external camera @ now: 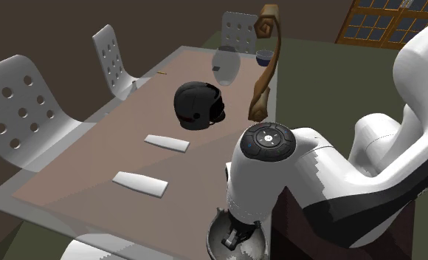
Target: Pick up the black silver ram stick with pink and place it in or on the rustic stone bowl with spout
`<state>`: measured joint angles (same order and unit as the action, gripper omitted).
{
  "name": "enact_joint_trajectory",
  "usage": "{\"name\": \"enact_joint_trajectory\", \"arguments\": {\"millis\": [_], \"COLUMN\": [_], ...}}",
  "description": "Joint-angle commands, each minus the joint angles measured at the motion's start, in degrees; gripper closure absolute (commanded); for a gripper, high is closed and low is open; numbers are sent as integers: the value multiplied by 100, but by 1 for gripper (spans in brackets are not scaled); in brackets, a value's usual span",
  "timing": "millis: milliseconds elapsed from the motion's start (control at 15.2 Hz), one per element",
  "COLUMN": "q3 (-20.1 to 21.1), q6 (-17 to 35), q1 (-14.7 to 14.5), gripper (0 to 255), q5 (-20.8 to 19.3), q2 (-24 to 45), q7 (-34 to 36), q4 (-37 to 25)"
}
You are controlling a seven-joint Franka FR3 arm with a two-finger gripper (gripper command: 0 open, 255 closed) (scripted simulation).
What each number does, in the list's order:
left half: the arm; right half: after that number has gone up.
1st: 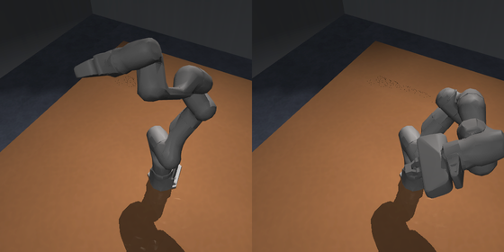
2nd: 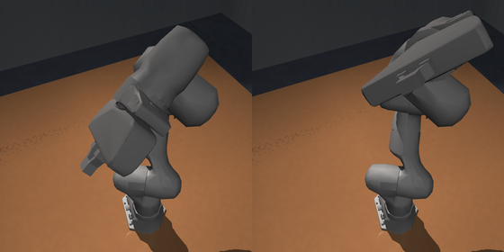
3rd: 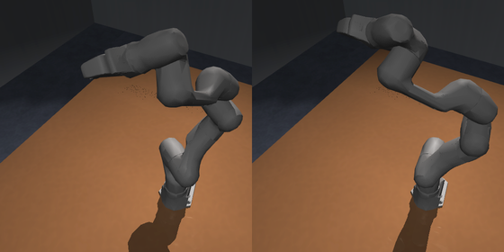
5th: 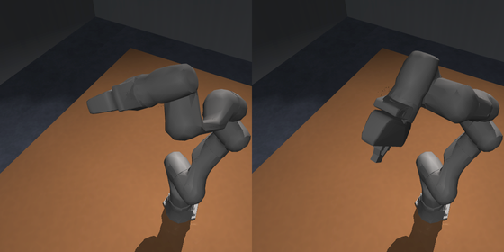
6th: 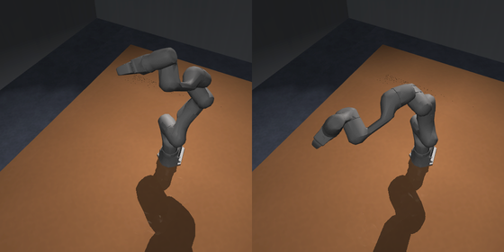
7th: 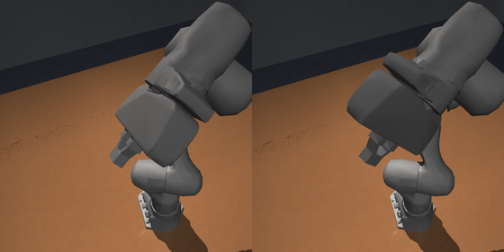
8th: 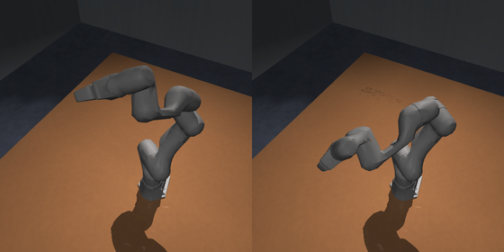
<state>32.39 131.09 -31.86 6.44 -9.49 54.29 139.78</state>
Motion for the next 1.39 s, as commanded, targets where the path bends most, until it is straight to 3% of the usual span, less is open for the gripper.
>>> {"name": "enact_joint_trajectory", "arguments": {"millis": [0,528,594,924,1188,1320], "q3": [25,29,29,29,-98,-100], "q6": [183,215,215,215,-596,-596], "q1": [11,13,13,13,-36,-38], "gripper": [255,255,0,0,0,0], "q5": [-51,-64,-64,-64,169,169], "q2": [103,126,126,126,-377,-378], "q7": [40,51,51,51,-143,-143], "q4": [87,99,99,99,-257,-256]}}
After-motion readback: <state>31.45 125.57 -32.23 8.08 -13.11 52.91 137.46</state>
